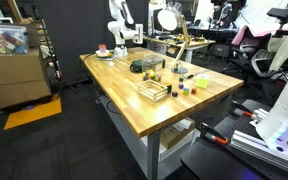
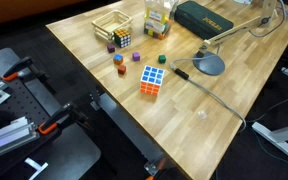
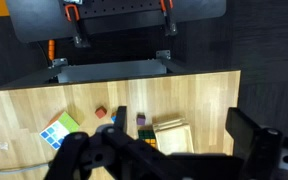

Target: Put the small Rubik's cube in the wooden box

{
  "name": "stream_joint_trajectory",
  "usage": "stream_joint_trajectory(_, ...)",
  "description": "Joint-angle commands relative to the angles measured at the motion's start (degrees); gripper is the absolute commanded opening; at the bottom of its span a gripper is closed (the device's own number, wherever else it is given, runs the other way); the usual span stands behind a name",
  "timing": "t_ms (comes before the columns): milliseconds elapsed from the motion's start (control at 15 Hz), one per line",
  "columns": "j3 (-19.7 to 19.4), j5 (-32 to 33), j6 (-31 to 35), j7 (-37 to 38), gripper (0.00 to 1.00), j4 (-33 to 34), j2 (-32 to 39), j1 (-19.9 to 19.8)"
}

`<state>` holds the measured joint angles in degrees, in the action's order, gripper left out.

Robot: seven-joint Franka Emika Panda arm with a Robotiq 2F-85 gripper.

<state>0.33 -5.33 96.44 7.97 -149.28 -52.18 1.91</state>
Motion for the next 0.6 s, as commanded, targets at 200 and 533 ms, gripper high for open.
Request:
stream_joint_trajectory(200,1.04,0.57,3.91,-0.93,1.00,-0.48,3.77,-1.53)
stream_joint_trajectory(533,1.25,2.93,12.54,1.39,1.00,-0.79,15.61,-3.30)
